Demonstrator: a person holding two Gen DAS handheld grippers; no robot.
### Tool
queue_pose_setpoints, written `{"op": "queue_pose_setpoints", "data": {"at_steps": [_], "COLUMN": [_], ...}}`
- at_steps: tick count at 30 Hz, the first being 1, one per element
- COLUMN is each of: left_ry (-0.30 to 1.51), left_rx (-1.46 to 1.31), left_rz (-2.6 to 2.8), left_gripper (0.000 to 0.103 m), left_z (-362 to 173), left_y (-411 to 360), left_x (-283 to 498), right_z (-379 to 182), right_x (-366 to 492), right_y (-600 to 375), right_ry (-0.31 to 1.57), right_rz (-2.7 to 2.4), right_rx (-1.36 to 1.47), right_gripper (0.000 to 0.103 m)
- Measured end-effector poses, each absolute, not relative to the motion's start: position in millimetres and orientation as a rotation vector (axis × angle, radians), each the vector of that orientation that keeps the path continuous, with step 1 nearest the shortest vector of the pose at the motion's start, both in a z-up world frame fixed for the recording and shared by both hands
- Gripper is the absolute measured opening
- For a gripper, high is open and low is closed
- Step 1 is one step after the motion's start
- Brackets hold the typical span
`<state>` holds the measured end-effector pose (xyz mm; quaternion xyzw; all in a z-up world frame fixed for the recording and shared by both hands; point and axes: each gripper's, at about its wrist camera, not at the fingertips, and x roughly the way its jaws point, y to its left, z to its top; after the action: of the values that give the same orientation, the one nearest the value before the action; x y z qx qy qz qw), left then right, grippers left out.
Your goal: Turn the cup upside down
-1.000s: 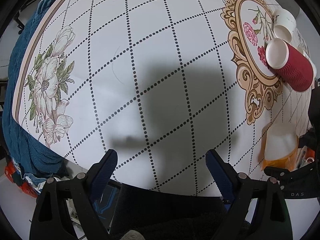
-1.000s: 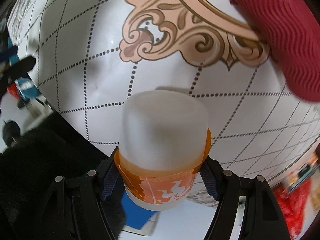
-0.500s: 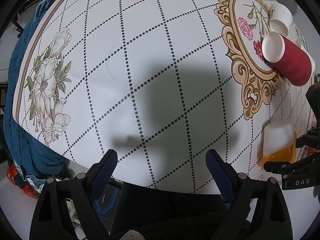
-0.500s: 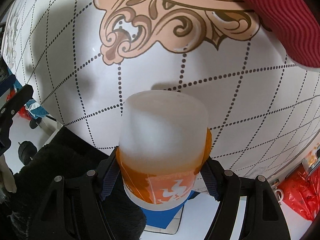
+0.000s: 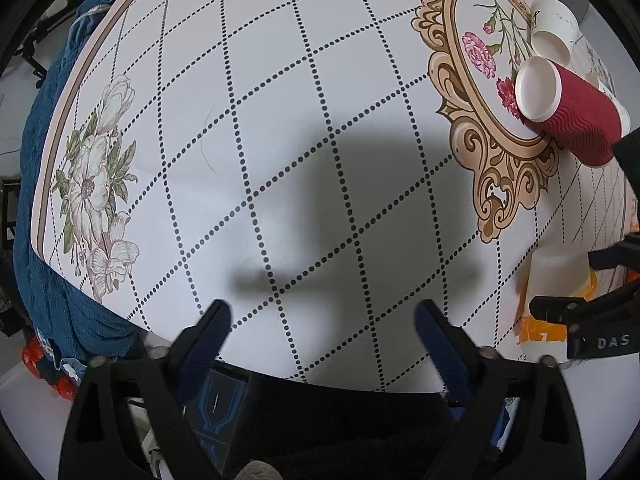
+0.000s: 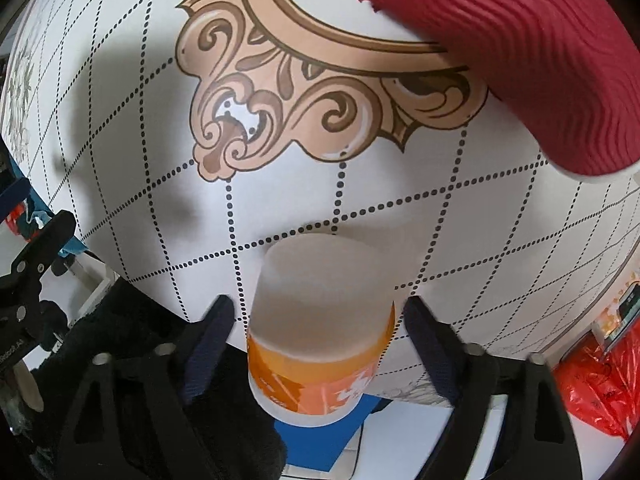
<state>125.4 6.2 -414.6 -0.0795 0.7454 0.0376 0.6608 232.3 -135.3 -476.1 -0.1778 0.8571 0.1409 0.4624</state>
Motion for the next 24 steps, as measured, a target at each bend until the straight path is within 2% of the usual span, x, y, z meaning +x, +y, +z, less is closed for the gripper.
{"op": "queue_pose_setpoints", "data": {"at_steps": [1, 13, 20, 24], "left_ry": [1.682, 1.673, 1.674, 1.672], "left_rx": [-0.177, -0.158, -0.158, -0.158], "left_rz": [0.085, 0.08, 0.094, 0.102], "left_gripper": [0.098, 0.098, 0.098, 0.098], "left_z": [-414, -410, -406, -405], "left_y": [5, 13, 13, 12], "left_x": [126, 144, 151, 155], "right_z": [-477, -459, -429, -406], "right_x": [233, 223, 216, 210], "right_y": [-137, -159, -169, -172], "right_ry": [2.109, 1.963, 1.773, 1.595], "right_rz": [0.346, 0.336, 0.332, 0.311], "right_rx": [-0.427, -0.292, -0.194, -0.166], "right_gripper": [0.073, 0.072, 0.072, 0.072]}}
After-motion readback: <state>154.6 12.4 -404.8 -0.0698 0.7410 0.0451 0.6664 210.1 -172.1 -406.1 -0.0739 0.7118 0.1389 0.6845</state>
